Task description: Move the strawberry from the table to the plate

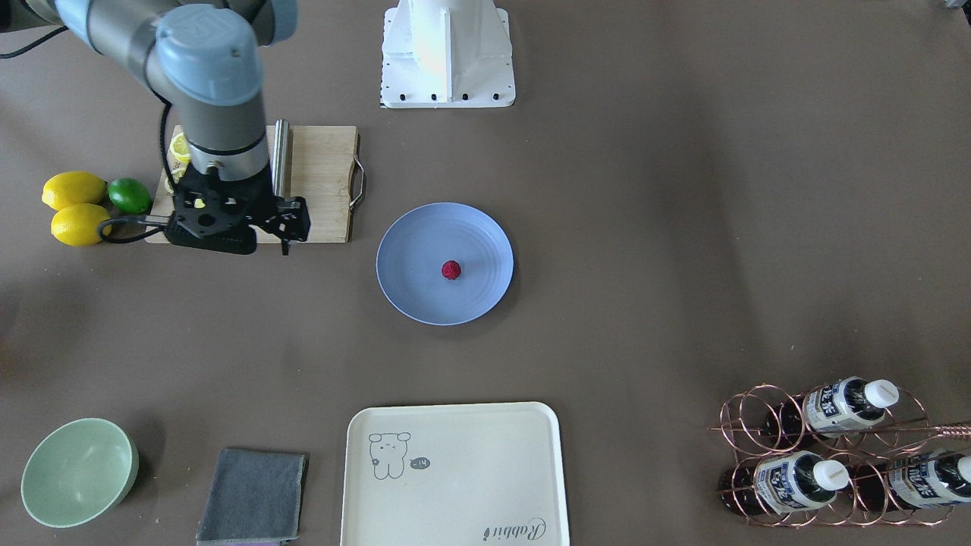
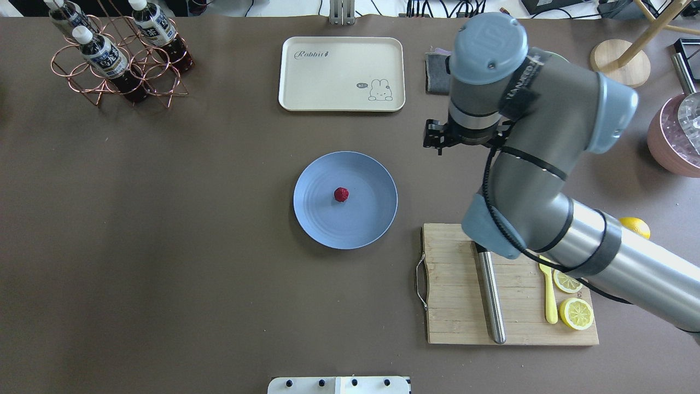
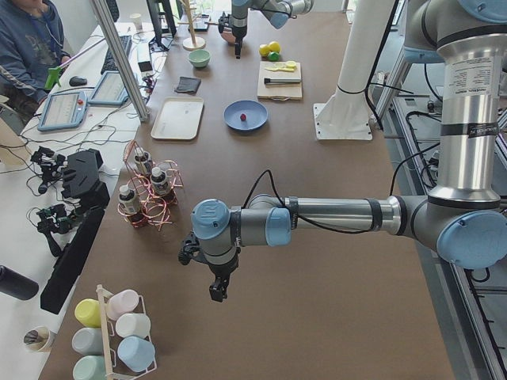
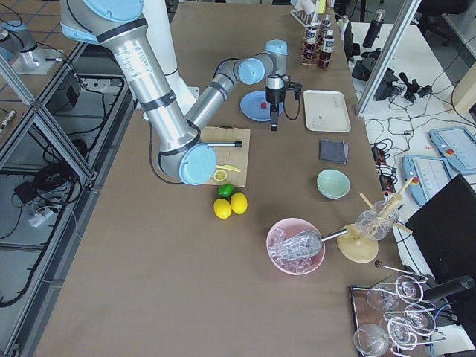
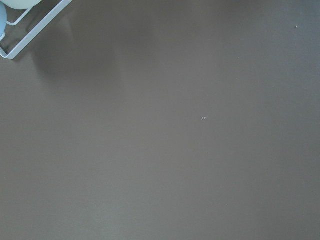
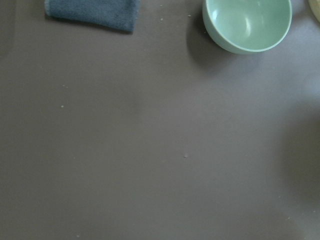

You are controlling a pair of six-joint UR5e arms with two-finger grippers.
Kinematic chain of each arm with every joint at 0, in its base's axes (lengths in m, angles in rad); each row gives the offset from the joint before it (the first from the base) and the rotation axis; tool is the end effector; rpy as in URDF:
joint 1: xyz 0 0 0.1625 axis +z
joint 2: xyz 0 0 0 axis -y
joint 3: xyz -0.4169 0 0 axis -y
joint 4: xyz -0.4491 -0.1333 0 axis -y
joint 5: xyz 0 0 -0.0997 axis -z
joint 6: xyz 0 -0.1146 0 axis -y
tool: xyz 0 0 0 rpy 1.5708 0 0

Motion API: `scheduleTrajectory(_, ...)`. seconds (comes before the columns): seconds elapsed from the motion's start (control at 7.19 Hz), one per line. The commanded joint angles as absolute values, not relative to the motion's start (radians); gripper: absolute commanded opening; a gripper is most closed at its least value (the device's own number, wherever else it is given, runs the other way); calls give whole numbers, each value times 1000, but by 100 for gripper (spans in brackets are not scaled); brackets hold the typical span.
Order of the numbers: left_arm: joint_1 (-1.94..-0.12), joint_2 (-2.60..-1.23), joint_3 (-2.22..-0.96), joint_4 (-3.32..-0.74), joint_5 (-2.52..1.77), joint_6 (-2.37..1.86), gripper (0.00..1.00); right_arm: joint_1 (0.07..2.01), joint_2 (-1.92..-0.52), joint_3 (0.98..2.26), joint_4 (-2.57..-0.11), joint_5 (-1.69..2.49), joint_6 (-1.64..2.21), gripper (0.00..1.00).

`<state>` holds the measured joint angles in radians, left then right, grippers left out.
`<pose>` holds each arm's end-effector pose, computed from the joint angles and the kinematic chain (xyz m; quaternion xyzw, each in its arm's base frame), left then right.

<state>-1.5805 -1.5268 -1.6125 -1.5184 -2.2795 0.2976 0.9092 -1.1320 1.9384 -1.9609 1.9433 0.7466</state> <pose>-0.0638 -0.5250 0.6724 0.0277 0.3467 0.1251 0.9292 -0.3101 -0.5473 0.2731 0.0375 -0.2696 0.0026 0.9623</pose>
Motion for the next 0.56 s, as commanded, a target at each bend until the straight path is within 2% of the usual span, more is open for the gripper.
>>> scheduleTrajectory(0.0,-1580,-1528,-1615,-1519,-2279,298,100,1105,-1317,1959,-1883,2046,416,100)
scheduleTrajectory(0.28,-1580,-1526,-1615,-1531,-2279,298,100,1321,-1533,1918,-1706,2164,175,100)
scheduleTrajectory(0.42,-1580,-1528,-1615,-1532,-2279,298,100,1413,-1569,1873,-1703,2199,79,100)
